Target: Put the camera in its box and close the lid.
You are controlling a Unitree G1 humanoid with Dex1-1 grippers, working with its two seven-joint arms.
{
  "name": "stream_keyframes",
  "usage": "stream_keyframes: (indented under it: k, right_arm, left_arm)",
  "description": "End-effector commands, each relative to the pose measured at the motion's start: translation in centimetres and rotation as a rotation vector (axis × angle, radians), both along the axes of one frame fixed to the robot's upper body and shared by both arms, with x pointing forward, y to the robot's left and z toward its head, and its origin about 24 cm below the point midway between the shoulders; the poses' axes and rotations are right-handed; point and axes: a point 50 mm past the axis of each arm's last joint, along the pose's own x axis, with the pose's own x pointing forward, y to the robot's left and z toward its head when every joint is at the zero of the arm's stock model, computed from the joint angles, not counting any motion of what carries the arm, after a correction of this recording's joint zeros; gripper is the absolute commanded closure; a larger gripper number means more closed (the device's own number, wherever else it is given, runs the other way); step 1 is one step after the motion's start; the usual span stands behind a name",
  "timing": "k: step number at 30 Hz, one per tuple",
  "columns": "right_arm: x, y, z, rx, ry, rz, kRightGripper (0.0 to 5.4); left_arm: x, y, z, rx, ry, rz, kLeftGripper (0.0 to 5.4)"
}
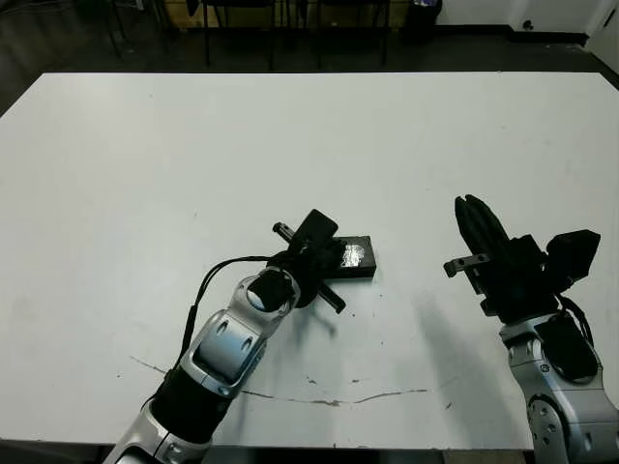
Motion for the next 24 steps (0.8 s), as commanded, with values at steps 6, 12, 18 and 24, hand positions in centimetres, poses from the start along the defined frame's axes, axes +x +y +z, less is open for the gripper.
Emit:
stream_keyframes:
  k: [6, 12, 18, 24]
  right_arm:
    - [0.3, -0.2, -0.6, 0.013, 0.017, -0.003, 5.4]
    - [0.6, 0.1, -0.3, 0.0, 0.0, -0.009, 5.4]
    - [1.4, 0.4, 0.0, -0.025, 0.008, -0.031, 5.4]
    - [2.3, 0.9, 0.5, -0.018, -0.014, -0.063, 5.4]
  left_arm:
    - [0.8, 5.1, 1.6, -0.189, -0.04, 0.254, 5.38]
    - [0.4, 8.5, 5.4, -0.253, -0.254, 0.341, 5.38]
    - [-0.1, 11.4, 8.2, -0.247, -0.439, 0.438, 5.38]
    - [-0.7, 13.5, 7.4, -0.227, -0.522, 0.52, 5.38]
